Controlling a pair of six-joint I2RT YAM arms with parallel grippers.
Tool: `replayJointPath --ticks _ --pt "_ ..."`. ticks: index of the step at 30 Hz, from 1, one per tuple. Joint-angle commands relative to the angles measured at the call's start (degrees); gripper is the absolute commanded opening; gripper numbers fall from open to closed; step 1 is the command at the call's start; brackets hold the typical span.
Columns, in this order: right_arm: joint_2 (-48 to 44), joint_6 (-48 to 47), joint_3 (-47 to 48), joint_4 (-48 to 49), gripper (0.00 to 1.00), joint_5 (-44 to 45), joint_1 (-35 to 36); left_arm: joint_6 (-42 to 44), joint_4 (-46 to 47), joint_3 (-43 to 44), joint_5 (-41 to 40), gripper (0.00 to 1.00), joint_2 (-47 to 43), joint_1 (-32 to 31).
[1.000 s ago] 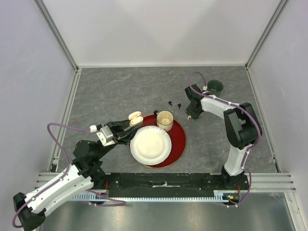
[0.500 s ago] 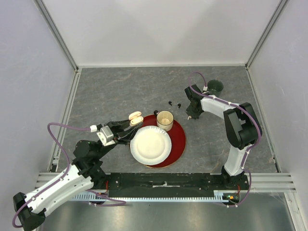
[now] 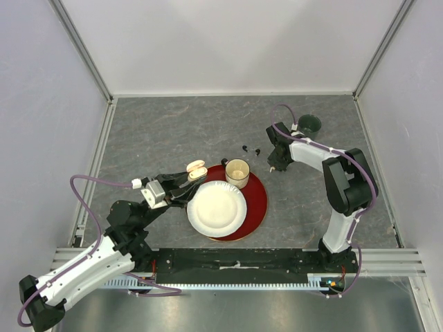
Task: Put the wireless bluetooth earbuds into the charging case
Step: Pick up the earbud from the center of the board.
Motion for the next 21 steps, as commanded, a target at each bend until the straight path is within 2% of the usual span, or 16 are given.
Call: replayJointPath --ticks 1,4,8,10,16,21 --pt "-2.1 -3.6 -2.2 1.5 0.0 -2.3 0.5 0.7 2.3 1.9 -0.8 0.02 0.3 0.0" --pt "-7.9 -6.9 -5.0 6.1 0.0 0.3 1.6 0.2 2.3 1.8 -0.7 0.02 0.2 0.0" --pt "-22.8 -10.2 -10.2 14.9 0.0 7.7 4.3 -0.7 2.5 1.9 -0.8 0.02 0.5 0.0" --pt "-27.4 -11.1 -12.3 17.1 0.0 11.1 5.7 -1.0 3.1 1.8 -0.8 0.02 0.9 0.0" --pt "-43.0 -13.0 -20.2 34.1 0.0 7.8 7.7 -0.1 4.5 2.6 -1.3 0.02 2.6 0.0" --pt "-51.0 -14.8 -22.0 40.2 0.0 3.4 10.9 -1.3 6.7 3.3 -1.1 0.02 4.6 0.0"
